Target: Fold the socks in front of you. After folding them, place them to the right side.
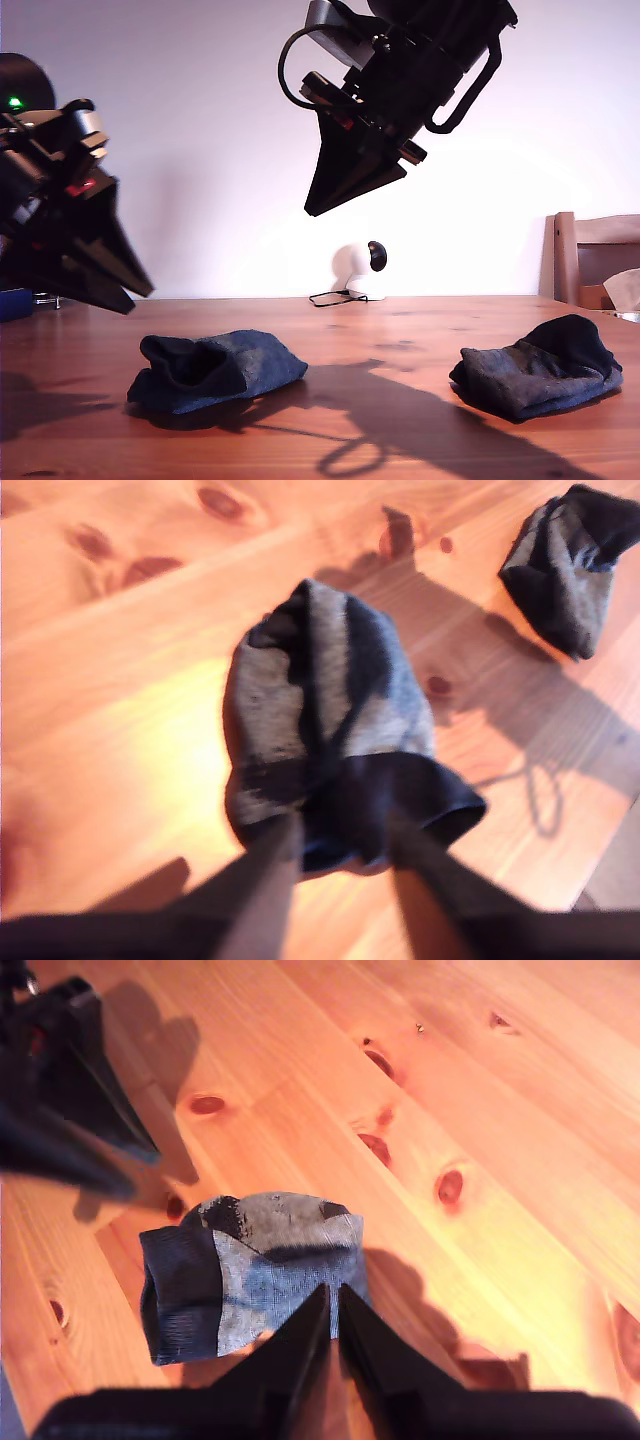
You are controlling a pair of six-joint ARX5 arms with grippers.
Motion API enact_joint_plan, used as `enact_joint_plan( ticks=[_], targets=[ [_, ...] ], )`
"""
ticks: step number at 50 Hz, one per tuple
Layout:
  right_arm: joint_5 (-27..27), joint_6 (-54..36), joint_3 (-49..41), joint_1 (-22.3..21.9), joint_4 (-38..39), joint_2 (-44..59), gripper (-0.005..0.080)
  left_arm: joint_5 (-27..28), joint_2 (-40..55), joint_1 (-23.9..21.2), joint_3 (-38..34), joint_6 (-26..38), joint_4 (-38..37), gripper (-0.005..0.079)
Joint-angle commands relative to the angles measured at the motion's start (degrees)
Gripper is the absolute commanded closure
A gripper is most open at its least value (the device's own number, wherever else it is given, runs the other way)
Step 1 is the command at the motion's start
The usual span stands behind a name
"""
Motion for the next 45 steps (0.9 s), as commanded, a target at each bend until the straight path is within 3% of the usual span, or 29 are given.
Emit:
enact_joint_plan(
  ticks=[1,11,37,45],
  targets=[
    [-0.42,-0.33,-0.66,0.11,0.46,-0.11,0.0763,-0.04,2.62,-0.63,-0.24,-1.46,0.46,0.0312],
    [-0.46,-0.33,-0.66,0.11,0.63,-0.11,0.0763,-2.67,4.2,-1.75,-0.24,-2.71,0.74,0.0312],
    [-1.95,-0.31,-0.66,0.11,0.61,-0.11,0.0763,-1.36,7.3,-4.39,-0.22,-5.25,2.4,0.032],
    [-1.97,-0.2,-0.66,0.15,0.46,-0.11,0.0763,-1.2,7.3,-5.07,-0.22,-5.51,2.43,0.0496]
  ],
)
